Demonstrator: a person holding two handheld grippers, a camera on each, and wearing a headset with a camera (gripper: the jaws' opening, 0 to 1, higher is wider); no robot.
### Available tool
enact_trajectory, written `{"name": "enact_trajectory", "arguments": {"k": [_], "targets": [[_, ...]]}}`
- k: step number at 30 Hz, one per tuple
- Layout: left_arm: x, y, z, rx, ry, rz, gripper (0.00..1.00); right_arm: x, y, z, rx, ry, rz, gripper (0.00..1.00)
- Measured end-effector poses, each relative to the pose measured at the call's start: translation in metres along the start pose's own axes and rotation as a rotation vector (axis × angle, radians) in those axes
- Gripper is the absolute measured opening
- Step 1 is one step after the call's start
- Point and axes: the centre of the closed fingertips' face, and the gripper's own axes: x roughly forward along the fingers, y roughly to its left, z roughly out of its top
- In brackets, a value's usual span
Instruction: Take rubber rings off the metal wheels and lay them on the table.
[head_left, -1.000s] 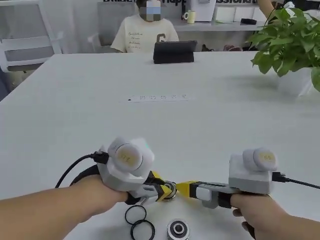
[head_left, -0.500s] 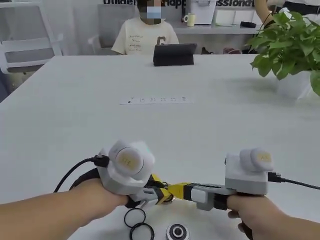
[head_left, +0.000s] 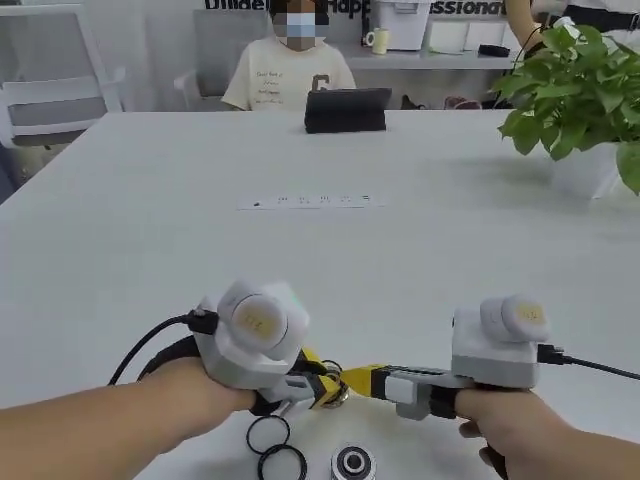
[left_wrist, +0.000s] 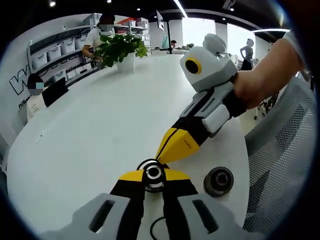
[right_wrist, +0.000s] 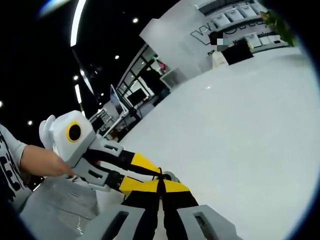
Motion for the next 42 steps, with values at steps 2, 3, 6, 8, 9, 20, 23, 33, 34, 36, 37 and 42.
{"name": "enact_trajectory", "arguments": {"k": [2,3,6,8,9,20,23,33,34,36,37,42], "targets": [[-0.003,-0.001,0.002,0.001,-0.008,-0.008,0.08,0.000,0.000,0.001,0.008,-0.004,0.001,0.00],[-0.005,-0.001,0.003,0.002,-0.012,-0.012,0.08,0.001,0.000,0.001,0.011,-0.007,0.002,0.00],[-0.009,-0.001,0.008,-0.009,-0.033,-0.016,0.11,0.001,0.002,0.004,0.011,-0.011,0.007,0.00],[-0.012,0.000,0.009,-0.008,-0.038,-0.014,0.14,0.001,0.003,0.005,0.005,-0.007,0.009,0.00],[-0.013,0.001,0.009,-0.009,-0.041,-0.014,0.15,0.000,0.004,0.005,0.003,-0.007,0.010,0.00],[-0.040,0.000,0.015,-0.011,-0.090,-0.023,0.24,0.000,0.015,0.012,0.010,-0.018,0.040,0.00],[-0.046,-0.002,0.015,-0.015,-0.104,-0.037,0.26,0.001,0.019,0.013,0.008,-0.017,0.048,0.00],[-0.069,-0.007,0.011,-0.036,-0.124,-0.055,0.40,0.005,0.032,0.014,0.002,-0.004,0.079,0.00],[-0.071,-0.008,0.010,-0.035,-0.123,-0.055,0.41,0.005,0.033,0.013,0.000,-0.001,0.082,0.00],[-0.076,-0.008,0.008,-0.025,-0.122,-0.053,0.42,0.006,0.036,0.013,-0.001,0.005,0.090,0.00],[-0.079,-0.007,0.007,-0.027,-0.124,-0.052,0.43,0.007,0.038,0.013,0.000,0.007,0.093,0.00],[-0.088,-0.008,0.002,-0.034,-0.124,-0.051,0.48,0.009,0.044,0.010,0.000,0.021,0.108,0.00]]}}
